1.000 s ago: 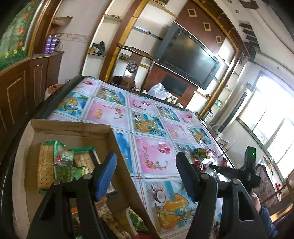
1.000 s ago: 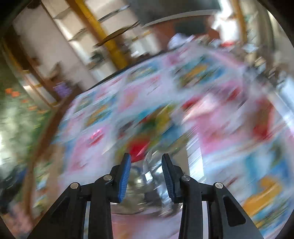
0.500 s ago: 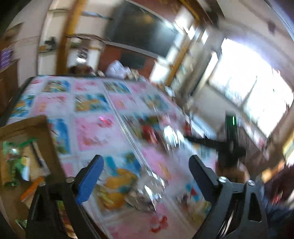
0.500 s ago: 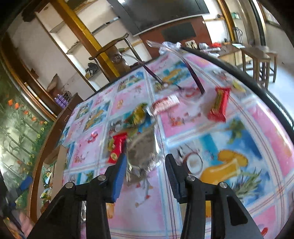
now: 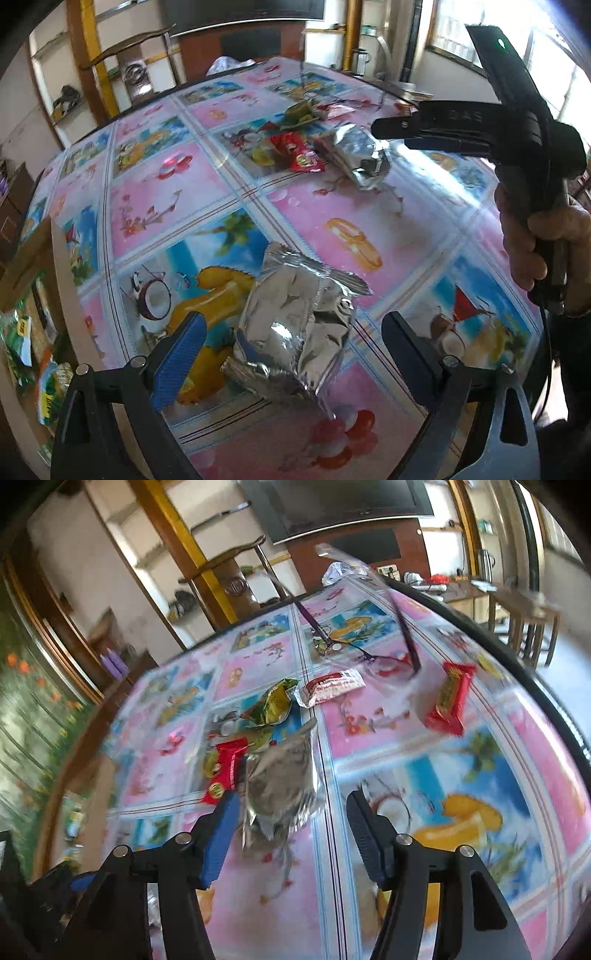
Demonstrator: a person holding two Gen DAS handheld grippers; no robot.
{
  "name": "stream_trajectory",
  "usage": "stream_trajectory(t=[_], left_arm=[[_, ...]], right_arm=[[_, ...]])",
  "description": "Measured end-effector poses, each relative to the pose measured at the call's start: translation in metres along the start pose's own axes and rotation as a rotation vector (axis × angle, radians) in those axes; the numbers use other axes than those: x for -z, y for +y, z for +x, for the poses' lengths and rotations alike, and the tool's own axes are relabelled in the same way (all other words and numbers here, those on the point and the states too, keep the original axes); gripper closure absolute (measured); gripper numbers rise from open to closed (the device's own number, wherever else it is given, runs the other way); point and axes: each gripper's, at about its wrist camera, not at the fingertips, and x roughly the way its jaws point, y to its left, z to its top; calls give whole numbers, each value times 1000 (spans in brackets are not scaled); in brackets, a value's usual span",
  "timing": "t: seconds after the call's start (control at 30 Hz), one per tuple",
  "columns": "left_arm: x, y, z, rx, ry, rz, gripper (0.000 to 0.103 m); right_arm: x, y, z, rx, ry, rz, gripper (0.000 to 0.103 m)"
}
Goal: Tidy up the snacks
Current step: 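Grasp a silver foil bag with the left tool while the right tool grasps another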
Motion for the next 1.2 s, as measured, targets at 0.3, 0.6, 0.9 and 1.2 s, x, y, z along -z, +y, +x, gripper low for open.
stream_trajectory(t=[0.3, 0.6, 0.9, 1.2], left_arm=[[-1, -5, 16, -56, -19, -56, 38], [-25, -6, 22, -54, -66, -176, 42], [-40, -2, 17, -78, -172, -240, 42], [-38, 4, 14, -69, -173, -233, 42]], right_arm=[[1, 42, 44, 210, 41, -207, 39], [3, 17, 27, 165, -38, -145, 41], [-2, 14, 2, 83, -112, -123, 41], [2, 32, -3, 69, -136, -186, 41]])
